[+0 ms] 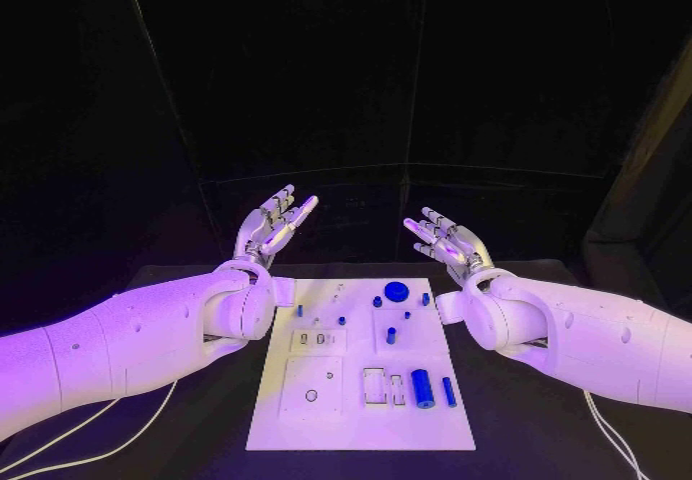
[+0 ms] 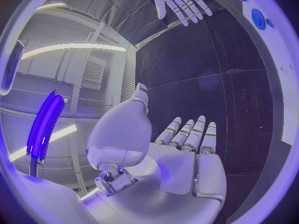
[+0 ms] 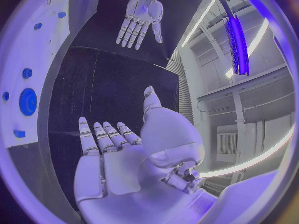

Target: Assemble the parts on the task board

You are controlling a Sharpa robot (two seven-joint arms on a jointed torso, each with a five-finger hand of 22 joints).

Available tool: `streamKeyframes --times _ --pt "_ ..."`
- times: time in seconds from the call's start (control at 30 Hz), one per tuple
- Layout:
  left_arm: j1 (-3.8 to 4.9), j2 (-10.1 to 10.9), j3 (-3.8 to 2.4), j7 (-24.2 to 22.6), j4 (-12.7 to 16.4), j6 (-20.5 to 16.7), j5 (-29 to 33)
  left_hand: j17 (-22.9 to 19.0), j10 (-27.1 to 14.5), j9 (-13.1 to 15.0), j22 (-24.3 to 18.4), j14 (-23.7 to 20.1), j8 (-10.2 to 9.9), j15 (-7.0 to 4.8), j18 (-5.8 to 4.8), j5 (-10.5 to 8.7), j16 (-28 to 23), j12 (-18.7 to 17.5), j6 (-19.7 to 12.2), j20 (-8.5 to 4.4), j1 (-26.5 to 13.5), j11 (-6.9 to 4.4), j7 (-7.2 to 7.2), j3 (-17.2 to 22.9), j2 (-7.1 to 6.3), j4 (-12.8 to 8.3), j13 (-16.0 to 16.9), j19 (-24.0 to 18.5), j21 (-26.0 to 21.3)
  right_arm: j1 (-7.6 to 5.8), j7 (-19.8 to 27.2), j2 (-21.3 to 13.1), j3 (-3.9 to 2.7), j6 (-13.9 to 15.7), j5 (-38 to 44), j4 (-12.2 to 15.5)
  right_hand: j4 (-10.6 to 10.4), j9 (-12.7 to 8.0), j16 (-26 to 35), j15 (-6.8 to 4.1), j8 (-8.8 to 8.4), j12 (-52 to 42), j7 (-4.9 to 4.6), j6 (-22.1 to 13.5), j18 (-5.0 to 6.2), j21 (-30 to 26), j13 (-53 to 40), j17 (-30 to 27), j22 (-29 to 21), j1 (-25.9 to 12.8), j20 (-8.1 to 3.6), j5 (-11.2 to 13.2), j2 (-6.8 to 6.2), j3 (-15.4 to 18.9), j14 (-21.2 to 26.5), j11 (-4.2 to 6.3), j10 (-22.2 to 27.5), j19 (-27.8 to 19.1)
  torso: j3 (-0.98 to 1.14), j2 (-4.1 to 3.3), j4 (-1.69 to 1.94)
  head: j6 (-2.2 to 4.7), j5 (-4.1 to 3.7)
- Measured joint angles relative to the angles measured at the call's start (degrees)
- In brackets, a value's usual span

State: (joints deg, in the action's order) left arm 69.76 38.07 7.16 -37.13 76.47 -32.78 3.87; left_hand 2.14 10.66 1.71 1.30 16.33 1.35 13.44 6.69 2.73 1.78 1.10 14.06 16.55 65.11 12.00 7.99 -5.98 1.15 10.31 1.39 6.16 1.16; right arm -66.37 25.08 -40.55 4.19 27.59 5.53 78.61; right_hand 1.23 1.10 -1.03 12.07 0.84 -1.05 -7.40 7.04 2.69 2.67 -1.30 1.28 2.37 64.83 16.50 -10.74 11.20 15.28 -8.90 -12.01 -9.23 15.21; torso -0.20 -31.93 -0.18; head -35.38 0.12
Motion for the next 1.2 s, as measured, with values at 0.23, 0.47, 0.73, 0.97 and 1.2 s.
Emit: streamKeyframes --times 0.23,0.47,0.73,0.97,1.2 --pt "0.03 0.0 0.11 -1.0 -0.2 2.1 0.7 0.7 1.8 0.2 0.3 5.1 0.4 0.78 0.01 -0.01 1.5 0.5 1.4 0.39 0.4 1.95 0.10 0.0 0.42 -0.1 0.3 0.9 0.7 -1.33 -1.9 0.9 0.84 -7.7 3.1 -2.5 4.3 1.0 -2.9 0.85 1.96 -2.4 -0.51 8.0 2.52 3.9 -1.1 1.1 1.8 6.3 -0.01 1.8 -0.38 -1.8 -12.2 -1.65 -10.5 10.4 0.00 0.00 -0.01 -0.01 0.00" --pt "0.19 3.2 0.09 -1.4 0.6 4.2 1.0 2.7 18.5 1.2 2.2 22.1 2.4 0.69 0.01 -0.01 6.7 4.0 10.7 0.28 2.1 3.25 0.70 -0.4 2.13 -2.1 1.9 9.1 4.2 -2.46 -3.0 -0.8 0.82 -9.2 15.9 -6.7 9.6 2.9 -7.4 -1.06 6.21 -6.7 -2.11 26.9 5.36 9.6 -2.2 2.2 3.7 11.8 -0.40 2.7 -0.70 -4.6 -32.6 -0.45 -30.9 24.0 -0.05 -0.88 -0.04 -0.28 -0.13" --pt "0.30 5.2 0.11 -1.5 2.7 7.6 0.6 3.3 39.9 2.7 5.7 36.5 6.4 -3.01 2.66 -0.01 10.5 8.7 31.8 0.08 4.2 0.72 3.30 -1.3 4.22 -4.9 2.6 28.7 12.4 -4.62 -4.6 0.1 0.78 -8.9 31.8 -7.8 13.5 3.1 -8.6 -3.89 7.38 -7.1 -4.30 40.1 6.30 14.1 -2.2 2.3 4.8 13.5 -2.54 2.2 -0.85 -6.4 -46.2 1.73 -44.1 34.3 -0.06 -2.38 0.15 0.03 -0.64" --pt "0.57 7.9 0.11 -1.6 6.4 9.7 -0.1 2.4 42.8 2.3 5.8 40.2 5.9 -4.06 3.53 -0.02 9.8 7.6 36.3 -0.43 5.1 -0.26 4.83 -2.0 5.09 -7.4 2.3 35.0 14.5 -6.13 -7.6 0.6 0.67 -8.7 43.9 -8.9 14.7 2.9 -9.0 -6.32 7.38 -6.6 -4.34 46.2 7.14 18.7 -2.2 2.4 6.5 14.6 -5.09 0.1 -1.17 -7.5 -54.2 3.37 -50.9 40.7 -0.15 -3.82 0.50 0.26 -1.09" --pt "1.32 11.3 0.11 -1.6 11.3 10.8 -1.2 2.1 43.8 2.1 5.6 42.1 5.1 -4.62 3.52 -0.02 9.2 6.7 37.4 -1.20 5.4 -0.65 5.21 -2.4 5.43 -8.8 2.3 38.6 15.2 -7.16 -13.4 1.5 -0.18 -9.5 58.6 -8.4 15.2 2.8 -13.5 -9.74 6.50 -5.4 -3.03 49.9 7.13 26.7 -2.2 5.0 10.6 15.4 -8.59 -0.2 -2.01 -7.9 -66.9 5.38 -56.6 47.1 -0.29 -5.99 0.98 0.52 -1.72"
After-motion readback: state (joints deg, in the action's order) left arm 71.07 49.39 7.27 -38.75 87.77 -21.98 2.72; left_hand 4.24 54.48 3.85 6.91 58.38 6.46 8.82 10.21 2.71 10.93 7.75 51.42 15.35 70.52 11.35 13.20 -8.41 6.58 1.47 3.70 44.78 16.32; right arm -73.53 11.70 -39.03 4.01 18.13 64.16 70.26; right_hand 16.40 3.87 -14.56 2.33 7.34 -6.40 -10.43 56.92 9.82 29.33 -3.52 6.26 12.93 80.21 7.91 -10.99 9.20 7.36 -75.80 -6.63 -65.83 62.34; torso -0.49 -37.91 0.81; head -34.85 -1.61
